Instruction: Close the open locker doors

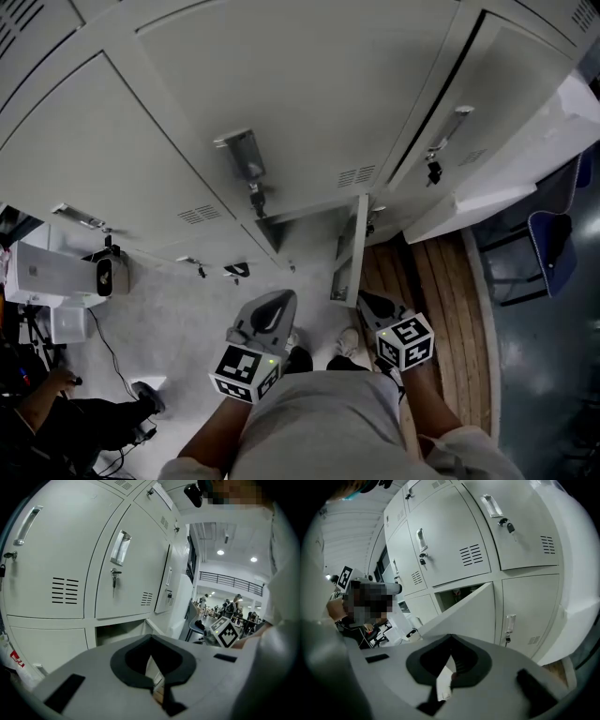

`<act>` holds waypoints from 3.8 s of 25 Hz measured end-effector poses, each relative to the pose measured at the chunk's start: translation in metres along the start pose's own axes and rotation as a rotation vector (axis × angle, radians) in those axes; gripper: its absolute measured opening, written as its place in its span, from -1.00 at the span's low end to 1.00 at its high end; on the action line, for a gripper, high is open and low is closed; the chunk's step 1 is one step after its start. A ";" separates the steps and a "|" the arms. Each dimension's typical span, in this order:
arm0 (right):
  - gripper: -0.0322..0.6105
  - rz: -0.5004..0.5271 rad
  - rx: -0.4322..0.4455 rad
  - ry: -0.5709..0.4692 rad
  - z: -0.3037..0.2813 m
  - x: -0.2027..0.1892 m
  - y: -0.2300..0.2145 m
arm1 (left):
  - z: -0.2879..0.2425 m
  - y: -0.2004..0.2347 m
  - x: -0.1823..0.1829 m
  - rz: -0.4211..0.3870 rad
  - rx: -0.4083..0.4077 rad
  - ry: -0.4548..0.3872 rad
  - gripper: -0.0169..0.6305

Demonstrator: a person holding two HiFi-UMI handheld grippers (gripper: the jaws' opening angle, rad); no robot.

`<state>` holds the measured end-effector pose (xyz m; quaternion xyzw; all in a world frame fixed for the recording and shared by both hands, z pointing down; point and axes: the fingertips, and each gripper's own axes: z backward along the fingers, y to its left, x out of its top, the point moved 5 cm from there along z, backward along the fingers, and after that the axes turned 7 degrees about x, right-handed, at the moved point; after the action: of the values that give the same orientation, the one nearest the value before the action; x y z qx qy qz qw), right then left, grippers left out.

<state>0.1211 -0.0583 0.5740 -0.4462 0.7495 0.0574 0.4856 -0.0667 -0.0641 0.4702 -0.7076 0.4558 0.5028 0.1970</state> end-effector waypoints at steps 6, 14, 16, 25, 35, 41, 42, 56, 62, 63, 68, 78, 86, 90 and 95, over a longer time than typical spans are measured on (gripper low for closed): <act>-0.82 0.015 0.021 0.025 -0.024 0.004 0.019 | 0.009 0.023 -0.002 0.012 0.005 0.000 -0.91; -0.82 0.019 0.004 0.030 -0.047 0.013 0.033 | 0.020 0.053 -0.004 0.003 -0.003 0.001 -0.91; -0.82 0.023 -0.001 0.028 -0.054 0.016 0.037 | 0.025 0.062 -0.006 -0.003 -0.001 0.002 -0.91; -0.82 0.016 0.000 0.021 -0.081 0.031 0.049 | 0.033 0.087 -0.004 0.004 0.002 -0.015 -0.91; -0.82 0.060 0.077 0.058 -0.107 0.048 0.050 | 0.034 0.103 0.001 0.048 0.080 -0.037 -0.91; -0.82 0.110 0.135 0.088 -0.121 0.064 0.045 | 0.033 0.110 0.007 0.084 0.148 -0.060 -0.91; -0.82 0.117 0.145 0.092 -0.124 0.067 0.044 | 0.033 0.111 0.008 0.089 0.159 -0.063 -0.91; -0.82 0.185 0.271 0.126 -0.156 0.094 0.032 | 0.033 0.121 0.016 0.150 0.313 -0.088 -0.91; -0.82 0.207 0.306 0.130 -0.168 0.105 0.024 | 0.032 0.123 0.019 0.164 0.369 -0.094 -0.91; -0.82 0.209 0.310 0.132 -0.170 0.106 0.022 | 0.032 0.123 0.019 0.166 0.378 -0.095 -0.91; -0.82 0.215 0.320 0.133 -0.178 0.115 0.014 | 0.034 0.127 0.022 0.177 0.418 -0.103 -0.91; -0.82 0.235 0.335 0.141 -0.192 0.127 0.003 | 0.034 0.132 0.023 0.194 0.467 -0.113 -0.91; -0.82 0.235 0.350 0.160 -0.199 0.127 0.005 | 0.035 0.136 0.023 0.206 0.486 -0.116 -0.91; -0.82 0.241 0.353 0.164 -0.199 0.127 0.005 | 0.033 0.136 0.023 0.205 0.481 -0.116 -0.91; -0.82 0.236 0.347 0.160 -0.199 0.127 0.005 | 0.031 0.136 0.024 0.200 0.472 -0.111 -0.91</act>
<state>-0.0334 -0.2366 0.5772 -0.2682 0.8313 -0.0515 0.4840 -0.1963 -0.1210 0.4605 -0.5648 0.6166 0.4377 0.3305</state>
